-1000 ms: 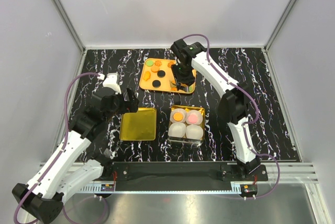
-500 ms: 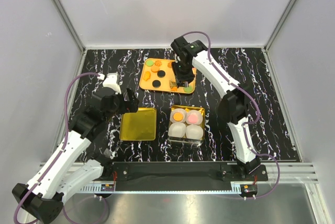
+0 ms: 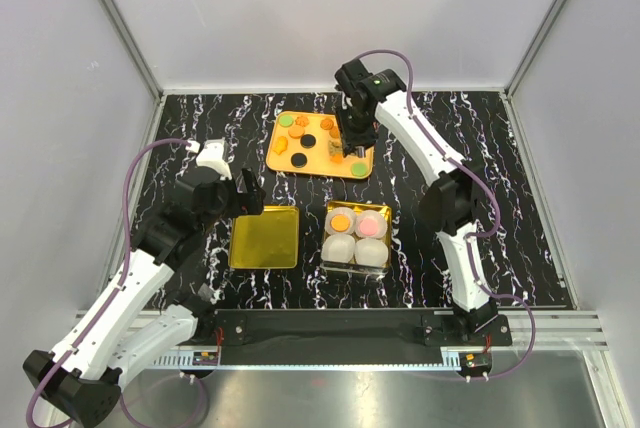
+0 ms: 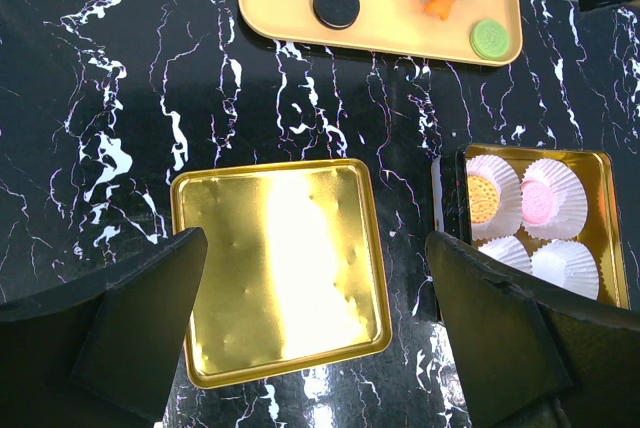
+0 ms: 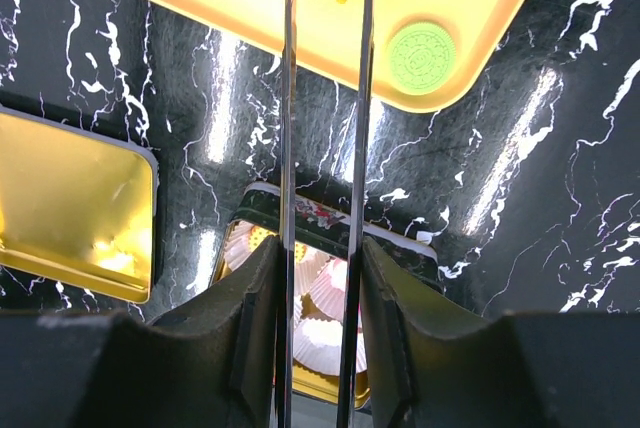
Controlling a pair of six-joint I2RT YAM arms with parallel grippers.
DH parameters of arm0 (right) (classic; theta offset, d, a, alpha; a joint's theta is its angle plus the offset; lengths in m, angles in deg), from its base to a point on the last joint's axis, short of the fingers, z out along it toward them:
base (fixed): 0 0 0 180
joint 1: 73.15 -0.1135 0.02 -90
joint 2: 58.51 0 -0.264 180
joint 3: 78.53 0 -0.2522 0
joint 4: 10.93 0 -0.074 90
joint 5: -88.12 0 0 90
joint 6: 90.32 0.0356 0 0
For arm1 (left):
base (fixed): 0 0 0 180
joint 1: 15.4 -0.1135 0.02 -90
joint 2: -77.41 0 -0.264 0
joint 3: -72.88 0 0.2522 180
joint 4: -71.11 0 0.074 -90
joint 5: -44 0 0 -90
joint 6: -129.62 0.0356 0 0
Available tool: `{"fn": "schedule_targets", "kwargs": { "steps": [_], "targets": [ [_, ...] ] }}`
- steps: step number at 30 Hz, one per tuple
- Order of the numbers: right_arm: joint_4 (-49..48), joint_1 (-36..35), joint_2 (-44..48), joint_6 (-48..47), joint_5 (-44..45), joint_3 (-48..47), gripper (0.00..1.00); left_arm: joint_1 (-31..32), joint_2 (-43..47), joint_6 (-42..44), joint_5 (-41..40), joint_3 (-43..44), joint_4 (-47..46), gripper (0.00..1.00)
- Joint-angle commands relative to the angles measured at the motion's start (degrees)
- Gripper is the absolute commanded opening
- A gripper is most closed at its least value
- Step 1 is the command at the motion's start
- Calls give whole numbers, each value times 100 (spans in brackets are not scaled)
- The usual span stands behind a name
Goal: Pack the cookies
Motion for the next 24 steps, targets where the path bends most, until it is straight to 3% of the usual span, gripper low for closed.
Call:
{"fn": "schedule_targets", "kwargs": {
  "steps": [1,11,24],
  "targets": [
    [-69,66,289,13,71,-267,36,-31,52,-15,-13,35,-212,99],
    [-69,136,429,21,62,-267,35,-31,52,-15,-13,27,-212,99],
    [-218,127,1614,92,-69,603,35,-31,43,-15,23,35,-221,99]
  ]
}}
